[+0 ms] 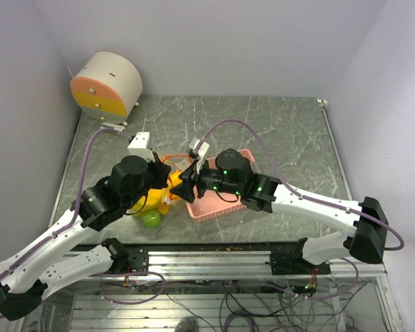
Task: Place the food in the zip-top bag and seal the zipper
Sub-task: Zip the zipper food storage bag at the center of the board.
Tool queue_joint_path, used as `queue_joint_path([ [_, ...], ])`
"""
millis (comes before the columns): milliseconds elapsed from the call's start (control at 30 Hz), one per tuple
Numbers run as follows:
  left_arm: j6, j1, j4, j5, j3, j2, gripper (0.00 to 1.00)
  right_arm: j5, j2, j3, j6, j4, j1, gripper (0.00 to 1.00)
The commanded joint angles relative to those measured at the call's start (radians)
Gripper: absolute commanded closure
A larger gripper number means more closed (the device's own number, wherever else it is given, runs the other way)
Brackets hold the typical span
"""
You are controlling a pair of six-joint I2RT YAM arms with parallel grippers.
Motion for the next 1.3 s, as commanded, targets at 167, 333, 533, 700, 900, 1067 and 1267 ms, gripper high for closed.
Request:
queue_joint_path([
  [167,0.023,0.004,0.033,0.018,0.048,0.004,0.93,-0.126,0.094,0.033,0.071,0.06,-0.015,0.48],
  [333,0.028,0.003,0.039,0.03,0.053,-0.006,0.93,-0.09,0.122,0.023,0.104,0.08,-0.039,0.59],
  [533,0.044,0.004,0.068,0.045,0.037,-0.022,0.93,-0.188,0.169,0.036,0.138,0.143,-0.07,0.81],
  [700,0.086,0.003,0.087,0.051,0.025,-0.032,0.93,-0.239,0.187,0.051,0.179,0.186,-0.092,1.0],
  [900,0.179,0.003,-0.032,-0.025,0.089,-0.104,0.62,-0.25,0.121,0.053,0.222,0.19,-0.136,1.0],
  [1067,0.307,0.004,-0.062,0.062,0.112,-0.222,0.0,-0.293,0.073,0.083,0.247,0.185,-0.166,1.0],
  [1267,0.443,0.003,-0.001,0.263,0.06,-0.315,0.09,-0.294,0.085,0.177,0.275,0.17,-0.169,1.0],
])
